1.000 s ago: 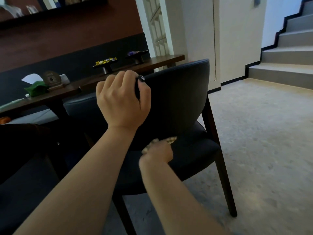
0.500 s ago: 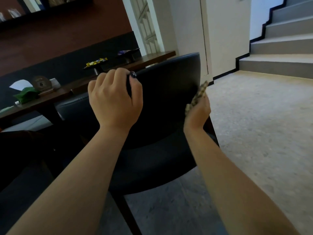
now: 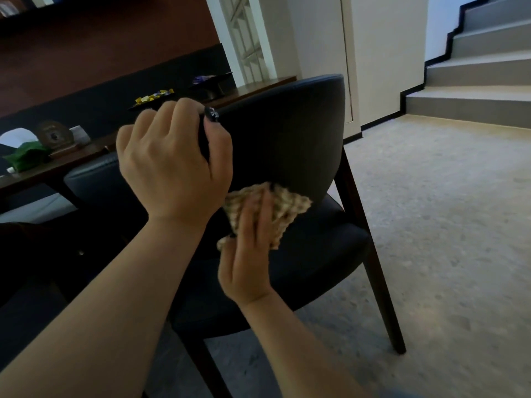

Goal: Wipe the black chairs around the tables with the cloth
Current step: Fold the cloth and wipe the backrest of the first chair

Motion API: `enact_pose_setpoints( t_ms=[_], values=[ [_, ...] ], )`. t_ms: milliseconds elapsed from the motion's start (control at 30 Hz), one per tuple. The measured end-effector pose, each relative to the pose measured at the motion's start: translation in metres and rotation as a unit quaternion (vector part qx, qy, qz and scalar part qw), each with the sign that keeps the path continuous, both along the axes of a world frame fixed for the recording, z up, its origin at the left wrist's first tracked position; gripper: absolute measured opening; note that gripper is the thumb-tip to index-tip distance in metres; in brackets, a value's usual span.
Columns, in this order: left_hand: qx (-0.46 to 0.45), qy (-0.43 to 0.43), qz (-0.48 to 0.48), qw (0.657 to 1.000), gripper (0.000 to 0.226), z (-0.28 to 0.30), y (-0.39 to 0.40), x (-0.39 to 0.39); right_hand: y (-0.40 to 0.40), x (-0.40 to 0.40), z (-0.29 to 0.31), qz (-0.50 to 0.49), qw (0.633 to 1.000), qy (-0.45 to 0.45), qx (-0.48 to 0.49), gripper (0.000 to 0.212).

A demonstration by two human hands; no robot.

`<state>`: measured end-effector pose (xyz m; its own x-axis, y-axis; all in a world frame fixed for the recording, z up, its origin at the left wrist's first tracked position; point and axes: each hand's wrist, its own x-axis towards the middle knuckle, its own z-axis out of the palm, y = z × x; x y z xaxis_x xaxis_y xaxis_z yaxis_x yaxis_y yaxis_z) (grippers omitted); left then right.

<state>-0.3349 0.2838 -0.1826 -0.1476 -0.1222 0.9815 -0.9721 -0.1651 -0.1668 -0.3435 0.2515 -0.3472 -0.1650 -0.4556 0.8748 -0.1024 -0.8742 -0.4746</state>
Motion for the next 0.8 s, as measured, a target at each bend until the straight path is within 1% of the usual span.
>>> enact_pose_setpoints(
  t_ms=[33,100,167,200,233,300,400,467,533,600,633,700,800],
  values=[
    [0.000,0.000,0.000,1.000,0.023,0.000,0.000,0.001,0.001,0.004,-0.006,-0.025,0.997,0.052,-0.048,0.054],
    [0.000,-0.002,0.000,1.000,0.024,0.000,0.000,0.001,-0.006,0.003,-0.015,-0.091,0.977,0.135,-0.141,0.047],
    [-0.002,-0.004,0.000,1.000,0.023,0.001,0.000,0.001,-0.023,-0.012,-0.016,-0.138,0.950,0.184,-0.211,0.042],
    [-0.005,-0.005,-0.001,1.000,0.023,0.001,-0.001,0.002,-0.033,-0.023,-0.014,-0.148,0.941,0.194,-0.233,0.041],
    [-0.006,-0.007,-0.003,1.000,0.022,0.000,-0.001,0.002,-0.043,-0.035,-0.010,-0.153,0.939,0.192,-0.240,0.042],
    [-0.004,-0.010,-0.004,1.000,0.023,0.000,-0.001,0.002,-0.060,-0.056,0.003,-0.151,0.950,0.161,-0.220,0.047],
    [0.005,-0.007,-0.007,1.000,0.025,0.000,0.000,0.002,-0.074,-0.074,0.033,-0.098,0.975,0.095,-0.175,0.057],
    [0.007,-0.002,-0.009,1.000,0.025,0.001,0.000,0.001,-0.075,-0.077,0.053,-0.046,0.988,0.025,-0.147,0.056],
    [0.008,0.000,-0.009,1.000,0.024,0.001,0.001,0.000,-0.071,-0.079,0.075,-0.001,0.992,-0.076,-0.103,0.055],
    [0.012,0.003,-0.007,1.000,0.023,0.001,0.001,-0.001,-0.066,-0.081,0.101,-0.001,0.985,-0.155,-0.069,0.052],
    [0.013,0.003,-0.006,1.000,0.022,0.002,0.002,-0.001,-0.063,-0.082,0.111,-0.018,0.984,-0.167,-0.065,0.051],
    [0.013,0.004,-0.005,1.000,0.022,0.002,0.002,-0.001,-0.057,-0.084,0.126,-0.056,0.984,-0.136,-0.098,0.048],
    [0.013,0.000,-0.002,1.000,0.024,0.002,0.002,-0.002,-0.042,-0.087,0.141,-0.048,0.980,-0.017,-0.193,0.042]
  ],
)
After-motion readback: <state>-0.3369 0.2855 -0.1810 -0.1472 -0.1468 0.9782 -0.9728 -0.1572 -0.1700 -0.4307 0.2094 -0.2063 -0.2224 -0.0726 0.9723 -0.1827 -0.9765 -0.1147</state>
